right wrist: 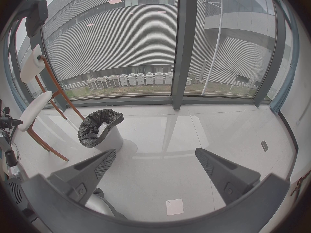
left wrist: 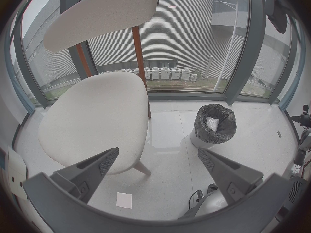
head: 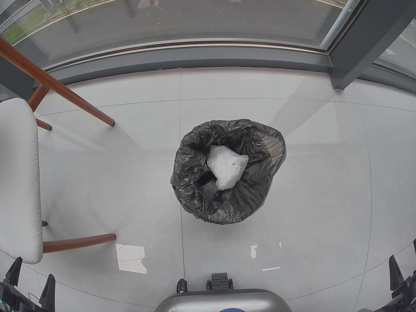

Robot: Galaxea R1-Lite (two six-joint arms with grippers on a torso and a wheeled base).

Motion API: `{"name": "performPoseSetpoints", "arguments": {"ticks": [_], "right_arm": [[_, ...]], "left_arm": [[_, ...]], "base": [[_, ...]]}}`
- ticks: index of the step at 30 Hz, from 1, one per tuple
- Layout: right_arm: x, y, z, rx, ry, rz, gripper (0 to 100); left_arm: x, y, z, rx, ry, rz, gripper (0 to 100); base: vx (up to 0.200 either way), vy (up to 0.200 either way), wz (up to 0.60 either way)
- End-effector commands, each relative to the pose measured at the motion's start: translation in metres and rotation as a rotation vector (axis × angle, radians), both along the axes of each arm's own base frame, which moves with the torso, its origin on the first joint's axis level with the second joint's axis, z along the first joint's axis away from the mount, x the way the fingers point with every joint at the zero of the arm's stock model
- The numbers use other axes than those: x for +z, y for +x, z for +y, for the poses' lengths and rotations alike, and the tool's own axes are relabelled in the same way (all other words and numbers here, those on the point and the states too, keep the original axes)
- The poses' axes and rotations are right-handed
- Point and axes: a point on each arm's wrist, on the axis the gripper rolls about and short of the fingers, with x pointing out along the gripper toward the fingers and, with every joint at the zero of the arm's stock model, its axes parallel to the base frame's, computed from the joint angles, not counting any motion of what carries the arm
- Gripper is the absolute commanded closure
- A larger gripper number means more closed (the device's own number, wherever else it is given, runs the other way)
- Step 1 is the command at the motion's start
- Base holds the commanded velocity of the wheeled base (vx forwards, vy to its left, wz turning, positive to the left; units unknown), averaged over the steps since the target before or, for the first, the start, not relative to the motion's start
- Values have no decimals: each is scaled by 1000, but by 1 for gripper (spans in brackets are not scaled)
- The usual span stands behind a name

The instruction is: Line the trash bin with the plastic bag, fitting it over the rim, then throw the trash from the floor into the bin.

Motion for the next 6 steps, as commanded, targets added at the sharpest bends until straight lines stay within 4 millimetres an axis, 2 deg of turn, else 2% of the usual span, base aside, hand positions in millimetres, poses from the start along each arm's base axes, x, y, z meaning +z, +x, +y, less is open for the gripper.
{"name": "performPoseSetpoints", "arguments": {"ticks": [1, 6], "right_arm": [[-5, 0, 0, -2, -1, 4, 0], [-5, 0, 0, -5, -1, 4, 0]], "left_arm": [[-5, 2, 0, 4, -4, 21, 0], [-5, 2, 0, 5, -7, 21, 0]], "base": [[0, 0, 0], [0, 0, 0]]}}
